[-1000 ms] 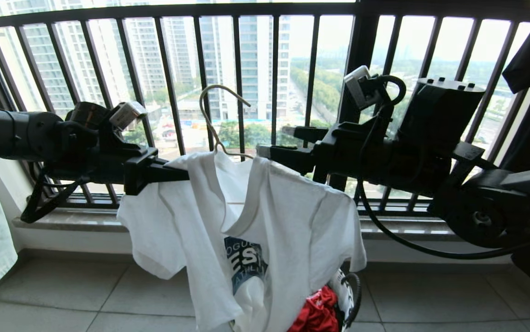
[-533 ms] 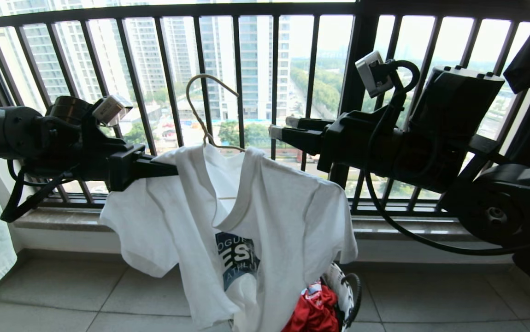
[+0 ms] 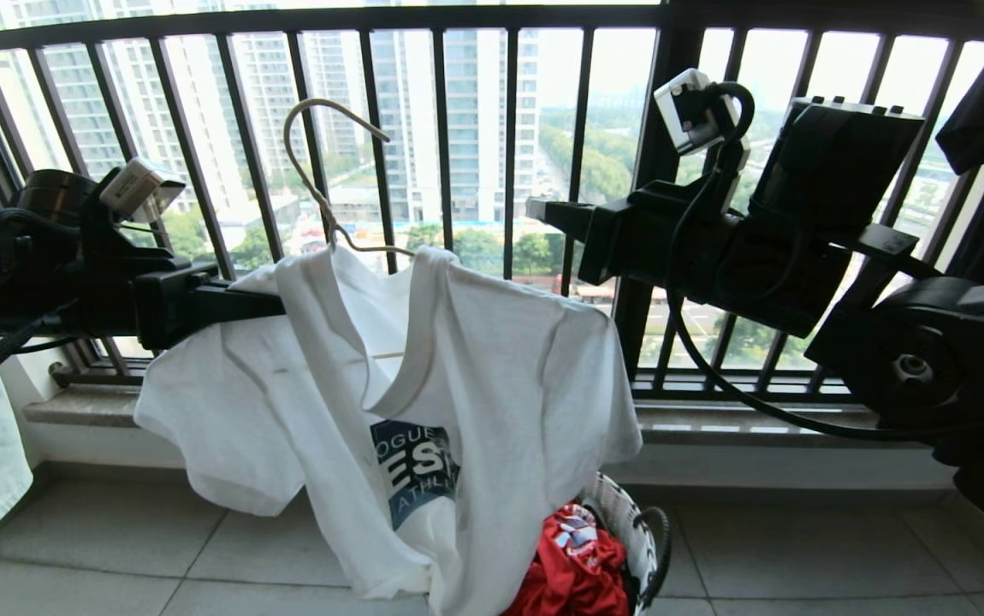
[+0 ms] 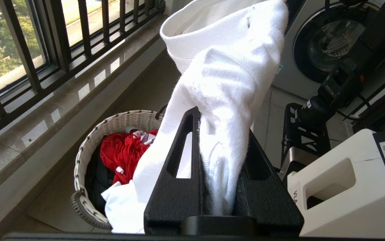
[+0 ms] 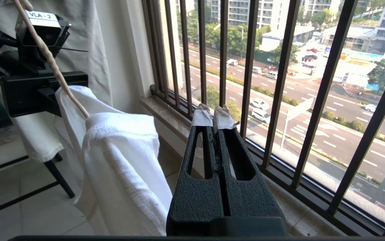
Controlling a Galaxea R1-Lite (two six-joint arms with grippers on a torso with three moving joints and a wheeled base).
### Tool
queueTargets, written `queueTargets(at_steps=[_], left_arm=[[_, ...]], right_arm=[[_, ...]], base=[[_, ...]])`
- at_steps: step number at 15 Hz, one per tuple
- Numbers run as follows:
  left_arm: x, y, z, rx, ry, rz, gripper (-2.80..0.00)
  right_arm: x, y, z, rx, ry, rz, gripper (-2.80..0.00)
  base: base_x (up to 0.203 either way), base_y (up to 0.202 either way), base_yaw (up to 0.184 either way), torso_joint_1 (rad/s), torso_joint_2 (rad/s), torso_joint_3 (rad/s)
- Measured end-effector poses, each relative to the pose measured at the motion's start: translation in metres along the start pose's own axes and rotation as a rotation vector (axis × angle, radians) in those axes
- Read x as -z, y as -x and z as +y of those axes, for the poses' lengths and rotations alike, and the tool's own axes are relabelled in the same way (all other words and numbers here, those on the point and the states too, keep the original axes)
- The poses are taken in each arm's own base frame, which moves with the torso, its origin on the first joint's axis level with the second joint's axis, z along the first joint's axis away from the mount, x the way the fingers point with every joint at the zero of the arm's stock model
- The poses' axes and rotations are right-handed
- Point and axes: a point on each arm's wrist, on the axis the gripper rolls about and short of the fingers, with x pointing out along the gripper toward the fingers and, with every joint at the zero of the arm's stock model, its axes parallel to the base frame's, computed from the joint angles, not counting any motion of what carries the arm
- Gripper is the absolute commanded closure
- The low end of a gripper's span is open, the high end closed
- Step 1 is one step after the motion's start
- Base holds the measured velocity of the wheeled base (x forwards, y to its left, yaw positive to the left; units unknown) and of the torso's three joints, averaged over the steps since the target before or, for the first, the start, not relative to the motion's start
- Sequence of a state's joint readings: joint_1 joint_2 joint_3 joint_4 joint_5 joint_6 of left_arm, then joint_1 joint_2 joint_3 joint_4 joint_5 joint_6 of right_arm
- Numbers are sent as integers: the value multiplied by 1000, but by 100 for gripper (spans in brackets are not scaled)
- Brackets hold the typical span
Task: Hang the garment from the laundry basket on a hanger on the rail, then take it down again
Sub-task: Hang the clothes rack on the clothesline
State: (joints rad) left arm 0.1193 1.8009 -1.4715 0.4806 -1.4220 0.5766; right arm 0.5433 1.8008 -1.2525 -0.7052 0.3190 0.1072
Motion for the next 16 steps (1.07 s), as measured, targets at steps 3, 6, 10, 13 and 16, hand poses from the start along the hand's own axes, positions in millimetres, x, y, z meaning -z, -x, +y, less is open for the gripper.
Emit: queueTargets(at_steps=[3,6,10,13,16], left_arm=[[-3,17,-22,-47,24,-14,0],[-2,37,-45,-115,42,-32,0],[-1,69,-78,-245,87,-73,0],[-1,83,-95,-315,108,-97,0],[-7,90,-112,-362,90,-111,0]], right_arm=[[-1,-6,-3,37,1,-8,0],[-1,-11,-6,81,2,-18,0],[-4,-22,-12,194,-1,-28,0],[-6,-27,-14,241,0,-43,0],[-6,-29,-15,270,-5,-21,0]], base=[[0,0,0,0,0,0],[0,0,0,0,0,0],[0,0,0,0,0,0],[0,0,0,0,0,0],[0,0,0,0,0,0]])
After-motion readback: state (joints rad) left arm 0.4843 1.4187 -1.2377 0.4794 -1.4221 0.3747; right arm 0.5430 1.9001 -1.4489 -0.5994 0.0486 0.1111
